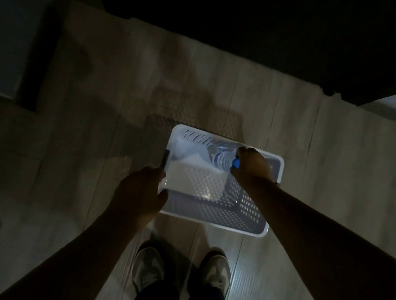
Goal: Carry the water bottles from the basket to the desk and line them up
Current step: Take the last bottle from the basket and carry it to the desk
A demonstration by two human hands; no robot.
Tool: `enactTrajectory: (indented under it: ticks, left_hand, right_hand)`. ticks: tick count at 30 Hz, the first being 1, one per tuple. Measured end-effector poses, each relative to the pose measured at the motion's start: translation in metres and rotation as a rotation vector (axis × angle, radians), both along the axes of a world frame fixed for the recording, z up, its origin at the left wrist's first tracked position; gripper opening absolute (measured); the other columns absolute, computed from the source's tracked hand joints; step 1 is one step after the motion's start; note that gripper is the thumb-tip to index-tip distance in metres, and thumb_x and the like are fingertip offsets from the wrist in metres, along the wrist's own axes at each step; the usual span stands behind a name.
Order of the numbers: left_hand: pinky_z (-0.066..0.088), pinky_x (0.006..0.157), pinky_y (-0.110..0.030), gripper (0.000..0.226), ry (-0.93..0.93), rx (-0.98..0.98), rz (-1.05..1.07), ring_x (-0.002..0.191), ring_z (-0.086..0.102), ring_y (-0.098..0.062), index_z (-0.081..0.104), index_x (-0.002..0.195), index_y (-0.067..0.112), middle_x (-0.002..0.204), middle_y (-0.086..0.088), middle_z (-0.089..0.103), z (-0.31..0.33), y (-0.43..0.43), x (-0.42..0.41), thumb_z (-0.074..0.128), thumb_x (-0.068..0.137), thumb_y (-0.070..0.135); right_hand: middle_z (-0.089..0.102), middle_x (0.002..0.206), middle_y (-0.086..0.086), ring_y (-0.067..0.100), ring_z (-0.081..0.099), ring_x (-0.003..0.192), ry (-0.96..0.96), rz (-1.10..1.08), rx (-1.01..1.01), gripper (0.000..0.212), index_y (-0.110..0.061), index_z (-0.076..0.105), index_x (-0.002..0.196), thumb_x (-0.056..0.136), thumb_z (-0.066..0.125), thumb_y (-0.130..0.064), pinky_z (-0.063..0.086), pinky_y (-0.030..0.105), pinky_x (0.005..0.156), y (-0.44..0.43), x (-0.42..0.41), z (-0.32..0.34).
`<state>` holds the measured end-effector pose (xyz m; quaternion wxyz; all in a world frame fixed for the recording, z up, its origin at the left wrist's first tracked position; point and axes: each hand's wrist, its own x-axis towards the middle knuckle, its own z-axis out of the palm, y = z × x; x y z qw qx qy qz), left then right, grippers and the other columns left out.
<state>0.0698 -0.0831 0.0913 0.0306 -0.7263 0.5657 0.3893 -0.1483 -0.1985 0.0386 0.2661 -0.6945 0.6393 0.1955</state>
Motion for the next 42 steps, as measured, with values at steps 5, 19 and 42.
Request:
enactTrajectory:
  ticks: [5, 19, 42]
  left_hand:
    - [0.048, 0.094, -0.03, 0.038, 0.01, -0.007, 0.003, 0.112, 0.059, -0.016, 0.053, 0.124, 0.019, 0.126, -0.001, 0.06, 0.018, -0.001, 0.003, 0.059, 0.09, 0.034]
    - [0.045, 0.087, -0.025, 0.037, 0.067, -0.089, 0.066, 0.105, 0.063, -0.019, 0.059, 0.122, 0.014, 0.117, -0.005, 0.064, 0.228, 0.016, -0.008, 0.062, 0.088, 0.028]
    - [0.053, 0.086, -0.032, 0.027, -0.088, -0.446, 0.924, 0.096, 0.063, -0.011, 0.063, 0.113, 0.022, 0.109, 0.004, 0.066, 0.625, 0.179, -0.066, 0.064, 0.087, 0.027]
  right_hand:
    - [0.057, 0.111, 0.013, 0.029, 0.059, 0.101, -0.022, -0.038, 0.019, 0.039, -0.006, 0.053, 0.113, 0.079, 0.07, -0.017, 0.048, 0.034, 0.085, 0.006, -0.002, 0.021]
    - [0.049, 0.113, 0.005, 0.016, 0.055, 0.083, -0.15, -0.062, -0.084, 0.045, -0.012, 0.054, 0.111, 0.073, 0.075, -0.022, 0.047, 0.023, 0.072, 0.037, 0.005, 0.261]
    - [0.041, 0.108, -0.015, -0.001, 0.047, 0.085, -0.76, 0.586, -0.181, 0.038, -0.022, 0.056, 0.112, 0.078, 0.073, -0.017, 0.044, 0.016, 0.084, 0.116, 0.043, 0.721]
